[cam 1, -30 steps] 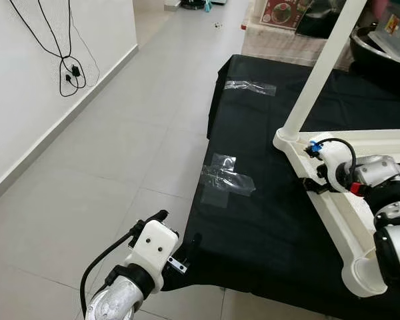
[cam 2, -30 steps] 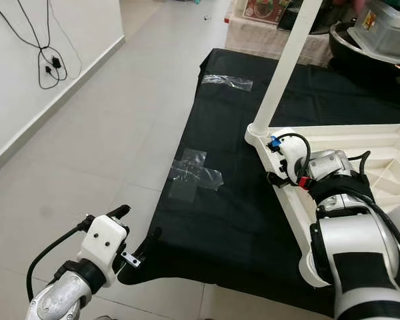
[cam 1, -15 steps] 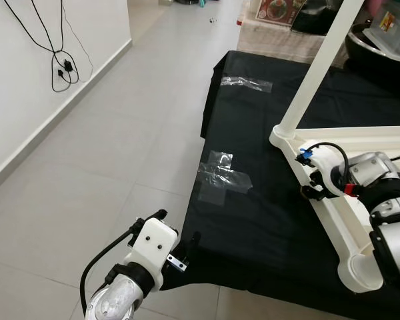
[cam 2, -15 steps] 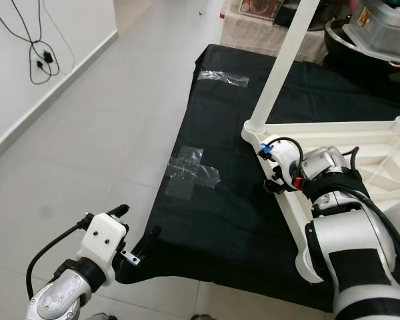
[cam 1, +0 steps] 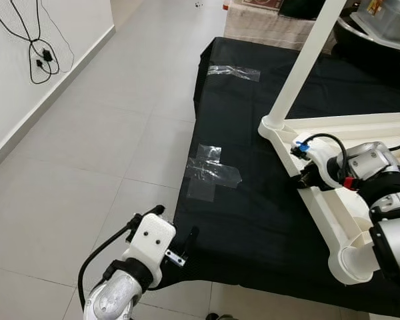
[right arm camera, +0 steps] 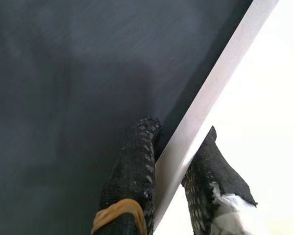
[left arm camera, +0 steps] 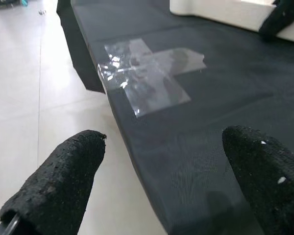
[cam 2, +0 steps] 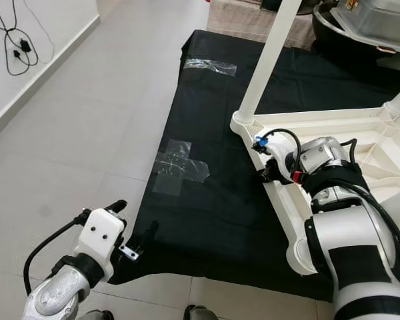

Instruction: Building children table

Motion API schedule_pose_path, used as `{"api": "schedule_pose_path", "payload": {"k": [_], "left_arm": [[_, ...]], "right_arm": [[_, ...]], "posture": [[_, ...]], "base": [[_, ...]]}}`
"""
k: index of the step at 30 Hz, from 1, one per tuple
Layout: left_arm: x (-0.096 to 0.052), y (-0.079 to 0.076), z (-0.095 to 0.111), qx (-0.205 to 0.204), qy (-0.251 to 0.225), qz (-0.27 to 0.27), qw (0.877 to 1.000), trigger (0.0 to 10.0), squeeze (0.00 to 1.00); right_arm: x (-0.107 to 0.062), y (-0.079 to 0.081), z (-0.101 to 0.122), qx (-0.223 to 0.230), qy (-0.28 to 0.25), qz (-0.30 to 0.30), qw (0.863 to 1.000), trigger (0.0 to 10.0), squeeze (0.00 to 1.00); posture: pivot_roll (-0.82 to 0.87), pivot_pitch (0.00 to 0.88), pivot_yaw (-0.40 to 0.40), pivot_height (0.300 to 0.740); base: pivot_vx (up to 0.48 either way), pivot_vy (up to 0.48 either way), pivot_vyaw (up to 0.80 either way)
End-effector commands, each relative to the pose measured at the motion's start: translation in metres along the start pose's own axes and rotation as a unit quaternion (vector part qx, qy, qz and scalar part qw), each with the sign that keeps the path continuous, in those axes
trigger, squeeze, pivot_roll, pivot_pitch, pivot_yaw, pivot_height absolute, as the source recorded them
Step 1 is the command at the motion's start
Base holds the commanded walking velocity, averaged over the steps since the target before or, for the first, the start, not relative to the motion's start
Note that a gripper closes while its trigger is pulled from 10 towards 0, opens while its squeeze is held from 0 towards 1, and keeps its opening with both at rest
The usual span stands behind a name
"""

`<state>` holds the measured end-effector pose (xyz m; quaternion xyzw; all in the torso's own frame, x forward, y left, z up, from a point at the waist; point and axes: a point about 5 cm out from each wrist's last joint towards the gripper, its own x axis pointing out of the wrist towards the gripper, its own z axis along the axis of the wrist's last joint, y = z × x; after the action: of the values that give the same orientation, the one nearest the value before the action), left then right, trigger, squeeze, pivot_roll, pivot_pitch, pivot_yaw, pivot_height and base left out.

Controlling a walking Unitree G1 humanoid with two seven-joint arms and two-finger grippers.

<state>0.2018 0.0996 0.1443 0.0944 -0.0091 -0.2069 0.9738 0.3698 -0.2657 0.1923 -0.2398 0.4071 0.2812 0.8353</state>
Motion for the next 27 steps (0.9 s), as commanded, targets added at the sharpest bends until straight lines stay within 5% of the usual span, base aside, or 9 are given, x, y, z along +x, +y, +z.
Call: {"api": "schedule_pose_path", "payload": {"k": [1,6,9,12,13,16,23,27], "left_arm": [[0.000,-0.004,-0.007,-0.013,0.017,-0.005,1.000,10.0,0.00],[0.000,-0.005,-0.012,-0.013,0.020,-0.008,1.000,10.0,0.00],[0.000,-0.004,-0.015,-0.007,0.023,-0.010,1.000,10.0,0.00],[0.000,-0.004,-0.016,-0.006,0.024,-0.010,1.000,10.0,0.00],[0.000,-0.003,-0.019,-0.006,0.027,-0.015,1.000,10.0,0.00],[0.000,-0.002,-0.021,-0.005,0.031,-0.019,0.999,10.0,0.00],[0.002,0.000,-0.023,-0.003,0.031,-0.022,0.999,10.0,0.00],[0.002,0.001,-0.024,-0.003,0.031,-0.023,0.999,10.0,0.00]], "right_arm": [[0.006,0.009,0.004,-0.049,0.000,0.042,0.998,0.0,0.00],[0.003,0.020,-0.001,-0.076,-0.015,0.131,0.988,0.0,0.00],[-0.002,0.033,-0.008,-0.111,-0.020,0.208,0.972,0.0,0.00],[-0.002,0.034,-0.009,-0.117,-0.021,0.216,0.969,0.0,0.00],[-0.014,0.048,-0.017,-0.143,-0.038,0.272,0.951,0.0,0.00],[-0.021,0.060,-0.024,-0.174,-0.042,0.311,0.933,0.0,0.00],[-0.026,0.063,-0.042,-0.258,-0.035,0.316,0.912,0.0,0.00],[-0.026,0.060,-0.035,-0.275,-0.054,0.299,0.912,0.0,0.00]], "posture": [[-0.01,0.198,-0.137,0.740],[0.01,0.120,-0.126,0.740],[0.01,0.110,-0.122,0.740],[0.01,0.110,-0.122,0.740],[0.02,0.083,-0.101,0.740],[0.02,0.083,-0.095,0.740],[0.02,0.078,-0.087,0.740],[0.02,0.076,-0.088,0.740]], "base": [[0.000,0.000,0.00],[0.000,0.000,0.00],[0.000,0.000,0.00],[0.000,0.000,0.00],[0.000,0.000,0.00],[0.000,0.000,0.00],[0.000,0.000,0.00],[0.000,0.000,0.00]]}}
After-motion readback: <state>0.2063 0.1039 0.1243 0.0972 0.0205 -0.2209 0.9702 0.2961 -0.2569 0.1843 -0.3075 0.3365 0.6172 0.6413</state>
